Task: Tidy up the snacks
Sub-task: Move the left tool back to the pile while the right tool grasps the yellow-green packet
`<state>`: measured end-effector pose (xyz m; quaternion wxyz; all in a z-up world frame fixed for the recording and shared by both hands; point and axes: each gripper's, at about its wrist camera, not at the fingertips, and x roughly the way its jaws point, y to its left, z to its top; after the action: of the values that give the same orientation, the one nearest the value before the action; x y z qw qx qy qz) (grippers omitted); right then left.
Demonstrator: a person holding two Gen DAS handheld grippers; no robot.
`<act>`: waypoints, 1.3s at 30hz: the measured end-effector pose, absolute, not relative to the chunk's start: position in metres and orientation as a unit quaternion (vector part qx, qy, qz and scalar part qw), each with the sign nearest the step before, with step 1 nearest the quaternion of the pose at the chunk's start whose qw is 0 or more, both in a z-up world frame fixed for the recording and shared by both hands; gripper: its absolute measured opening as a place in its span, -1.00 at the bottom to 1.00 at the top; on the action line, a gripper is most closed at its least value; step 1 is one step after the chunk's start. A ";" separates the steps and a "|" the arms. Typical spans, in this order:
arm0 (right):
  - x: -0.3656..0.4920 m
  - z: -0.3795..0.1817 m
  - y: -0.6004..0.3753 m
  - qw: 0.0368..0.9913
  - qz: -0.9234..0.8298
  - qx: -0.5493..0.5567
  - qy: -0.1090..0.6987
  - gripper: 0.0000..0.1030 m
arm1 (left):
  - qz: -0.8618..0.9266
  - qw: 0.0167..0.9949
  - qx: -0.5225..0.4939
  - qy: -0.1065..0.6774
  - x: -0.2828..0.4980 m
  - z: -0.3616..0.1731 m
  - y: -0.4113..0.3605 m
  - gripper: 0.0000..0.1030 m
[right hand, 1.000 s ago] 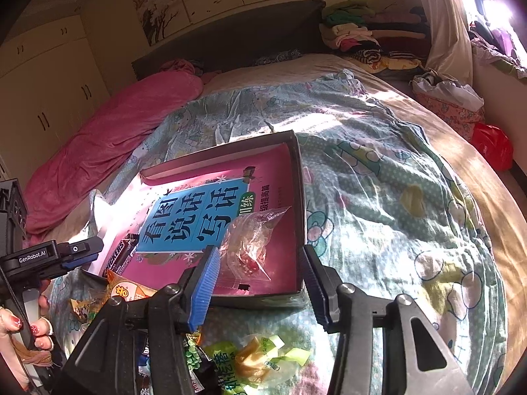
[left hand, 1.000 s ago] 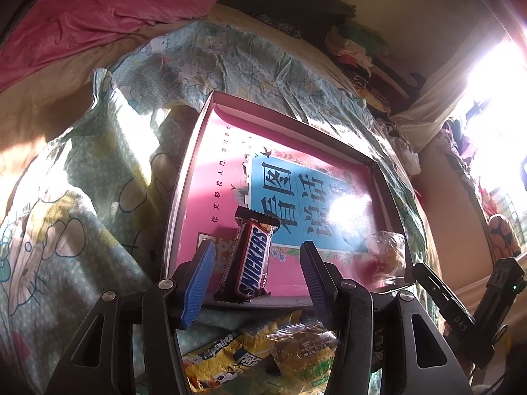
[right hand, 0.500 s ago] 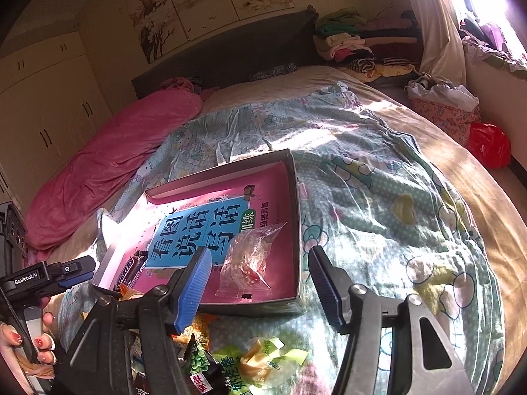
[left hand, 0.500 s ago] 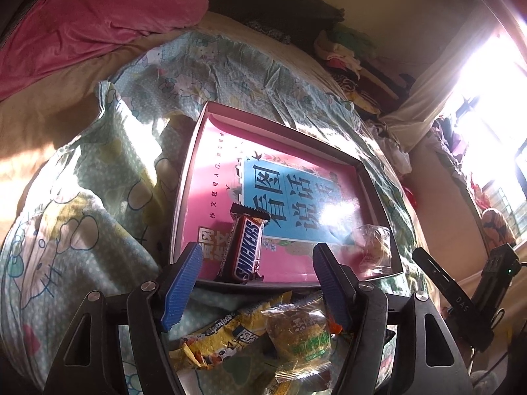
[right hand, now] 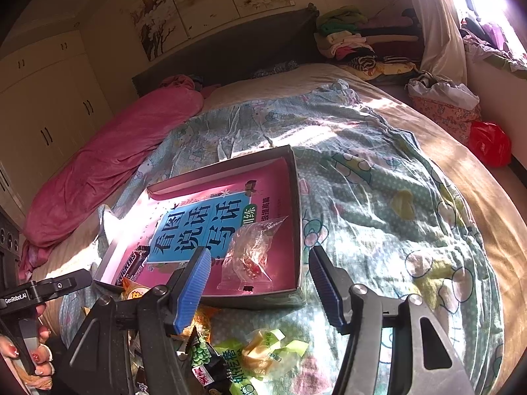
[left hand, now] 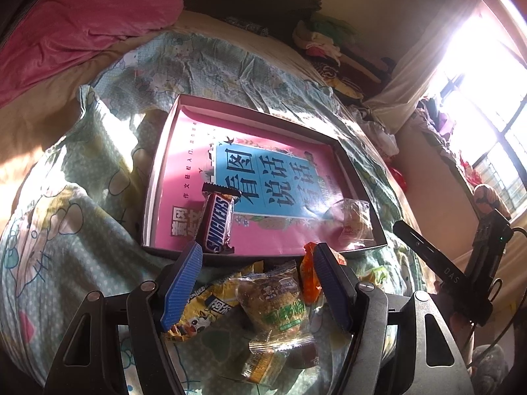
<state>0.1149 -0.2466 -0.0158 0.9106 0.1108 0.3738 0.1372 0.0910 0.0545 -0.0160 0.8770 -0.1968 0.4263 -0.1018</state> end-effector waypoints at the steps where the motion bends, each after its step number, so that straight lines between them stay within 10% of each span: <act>1: 0.114 -0.016 -0.247 0.910 0.137 0.111 0.375 0.20 | -0.104 0.876 -0.196 0.428 0.090 -0.016 0.053 0.39; 39: 0.084 -0.025 -0.242 0.888 0.136 0.109 0.425 0.21 | -0.113 0.856 -0.151 0.482 0.070 -0.033 0.022 0.39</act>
<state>0.0841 -0.2416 -0.0254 0.8883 0.1094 0.4248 0.1360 0.0701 0.0218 -0.0335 0.8556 -0.1514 0.4818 -0.1135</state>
